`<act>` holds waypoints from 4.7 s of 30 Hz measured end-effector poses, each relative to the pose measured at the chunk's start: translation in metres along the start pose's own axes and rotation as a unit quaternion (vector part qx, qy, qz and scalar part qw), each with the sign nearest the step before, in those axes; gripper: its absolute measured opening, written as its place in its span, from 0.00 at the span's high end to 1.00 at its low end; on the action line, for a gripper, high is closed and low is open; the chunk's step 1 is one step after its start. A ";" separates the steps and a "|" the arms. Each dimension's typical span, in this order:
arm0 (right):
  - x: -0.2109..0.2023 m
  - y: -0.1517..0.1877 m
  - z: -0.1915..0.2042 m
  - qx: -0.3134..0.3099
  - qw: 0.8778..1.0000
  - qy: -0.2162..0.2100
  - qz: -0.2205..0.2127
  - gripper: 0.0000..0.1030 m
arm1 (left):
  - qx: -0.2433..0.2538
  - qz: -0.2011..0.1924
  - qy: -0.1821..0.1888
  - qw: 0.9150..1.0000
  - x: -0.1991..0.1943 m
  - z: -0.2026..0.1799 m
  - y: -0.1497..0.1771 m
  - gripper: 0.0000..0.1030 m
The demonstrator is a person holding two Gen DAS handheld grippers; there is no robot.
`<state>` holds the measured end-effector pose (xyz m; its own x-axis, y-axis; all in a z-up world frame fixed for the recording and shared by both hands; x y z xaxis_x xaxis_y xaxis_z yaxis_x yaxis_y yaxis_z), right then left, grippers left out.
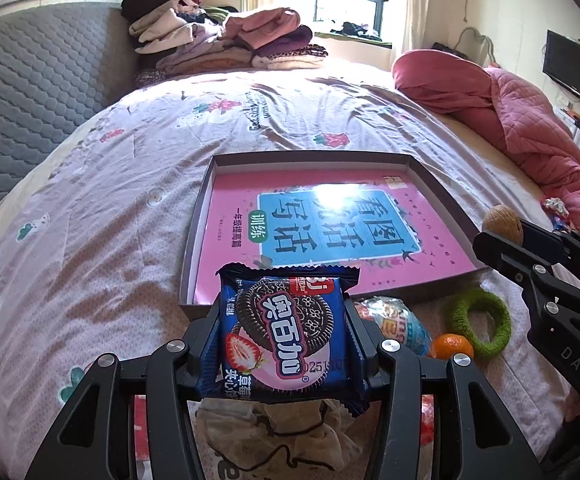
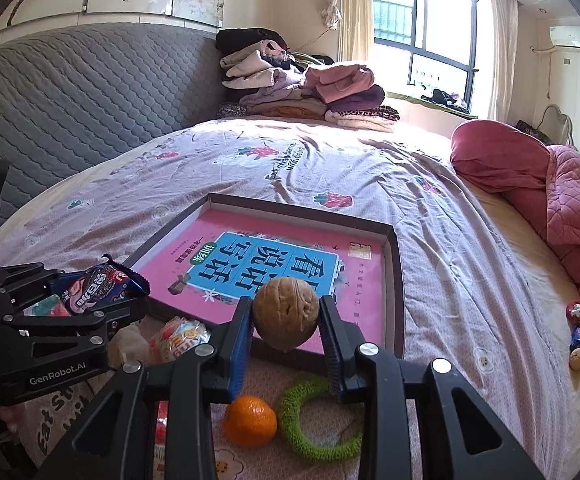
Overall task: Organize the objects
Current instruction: 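Carry the cookie packet with the left tool while the right tool carries the walnut to the tray, then open the left tool to drop the packet while the right tool releases the walnut in the tray, then move the left tool to the white mesh bag while the right tool approaches an orange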
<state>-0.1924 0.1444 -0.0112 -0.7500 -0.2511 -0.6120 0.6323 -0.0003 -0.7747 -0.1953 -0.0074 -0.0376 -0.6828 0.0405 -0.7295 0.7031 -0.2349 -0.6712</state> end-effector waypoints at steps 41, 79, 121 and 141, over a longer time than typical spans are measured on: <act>0.110 0.005 -0.037 0.012 0.993 0.037 0.108 0.68 | -0.004 0.073 0.016 0.997 0.101 0.025 -0.024 0.49; 0.064 -0.016 -0.028 0.012 0.998 0.038 0.054 0.53 | 0.017 0.015 -0.032 0.999 0.042 0.027 -0.038 0.35; -0.093 0.003 0.007 0.016 0.998 -0.018 -0.058 0.44 | -0.016 -0.051 -0.022 0.998 -0.086 0.016 0.015 0.26; -0.103 0.044 0.017 0.000 0.999 -0.027 -0.022 0.44 | -0.004 -0.027 -0.020 0.999 -0.089 0.008 0.038 0.26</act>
<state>-0.0844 0.1537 0.0208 -0.7650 -0.3025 -0.5687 0.5999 -0.0130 -0.8000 -0.1093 -0.0280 0.0027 -0.7272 0.0132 -0.6863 0.6665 -0.2260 -0.7105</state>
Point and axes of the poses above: each gripper's, at about its wrist camera, not at the fingertips, and x roughly the way its jaws point, z to its left, y to its underside, the point moved 5 cm from there along x, roughly the way its jaws point, and after that the axes turned 15 degrees about x, right-handed, at the moved point
